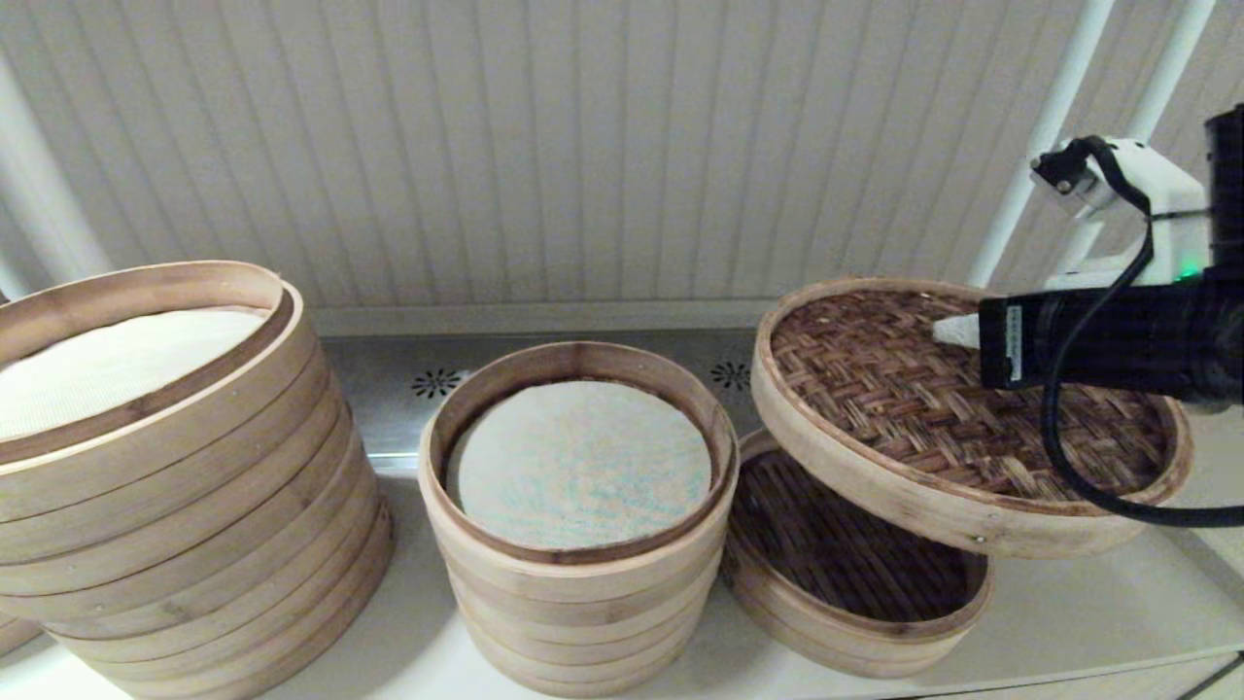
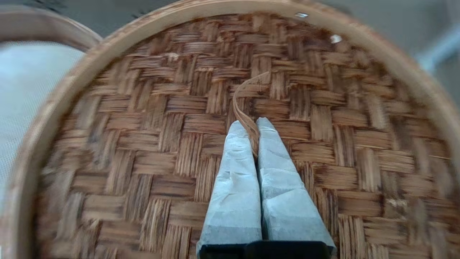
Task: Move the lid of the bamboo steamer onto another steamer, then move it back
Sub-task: Put the steamer
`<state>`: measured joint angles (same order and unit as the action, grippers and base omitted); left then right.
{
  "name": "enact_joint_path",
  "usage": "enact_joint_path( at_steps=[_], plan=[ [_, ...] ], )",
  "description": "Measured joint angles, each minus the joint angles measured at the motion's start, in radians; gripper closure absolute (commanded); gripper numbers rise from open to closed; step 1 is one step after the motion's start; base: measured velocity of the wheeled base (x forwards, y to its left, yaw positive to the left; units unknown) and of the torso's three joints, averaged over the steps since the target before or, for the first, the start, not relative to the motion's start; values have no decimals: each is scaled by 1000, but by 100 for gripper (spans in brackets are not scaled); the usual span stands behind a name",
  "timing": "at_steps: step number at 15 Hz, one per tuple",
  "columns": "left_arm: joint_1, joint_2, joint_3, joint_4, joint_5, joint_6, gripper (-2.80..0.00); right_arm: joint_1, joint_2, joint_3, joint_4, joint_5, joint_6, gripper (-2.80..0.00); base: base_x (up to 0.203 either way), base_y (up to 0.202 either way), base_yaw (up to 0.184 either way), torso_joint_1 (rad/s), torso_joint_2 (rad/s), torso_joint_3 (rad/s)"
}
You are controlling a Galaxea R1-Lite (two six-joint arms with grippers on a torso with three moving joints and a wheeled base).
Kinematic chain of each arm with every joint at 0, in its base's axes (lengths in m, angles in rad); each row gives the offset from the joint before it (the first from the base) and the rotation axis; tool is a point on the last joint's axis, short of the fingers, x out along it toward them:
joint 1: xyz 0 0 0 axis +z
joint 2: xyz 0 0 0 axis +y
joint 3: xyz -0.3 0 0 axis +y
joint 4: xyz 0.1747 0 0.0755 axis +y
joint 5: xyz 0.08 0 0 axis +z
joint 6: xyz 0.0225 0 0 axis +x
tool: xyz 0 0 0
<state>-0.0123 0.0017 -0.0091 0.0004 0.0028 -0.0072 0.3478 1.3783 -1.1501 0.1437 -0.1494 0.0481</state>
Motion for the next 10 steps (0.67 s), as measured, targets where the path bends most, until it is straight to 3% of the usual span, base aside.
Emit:
enact_joint_path(
  at_steps=[6, 10],
  plan=[
    [0, 0, 0, 0, 0, 0, 0, -88, -35, 147, -9, 46, 14, 0, 0, 0, 0, 0, 0, 0],
    [0, 0, 0, 0, 0, -1, 0, -92, -30, 263, -141, 46, 16, 0, 0, 0, 0, 0, 0, 0]
  ],
)
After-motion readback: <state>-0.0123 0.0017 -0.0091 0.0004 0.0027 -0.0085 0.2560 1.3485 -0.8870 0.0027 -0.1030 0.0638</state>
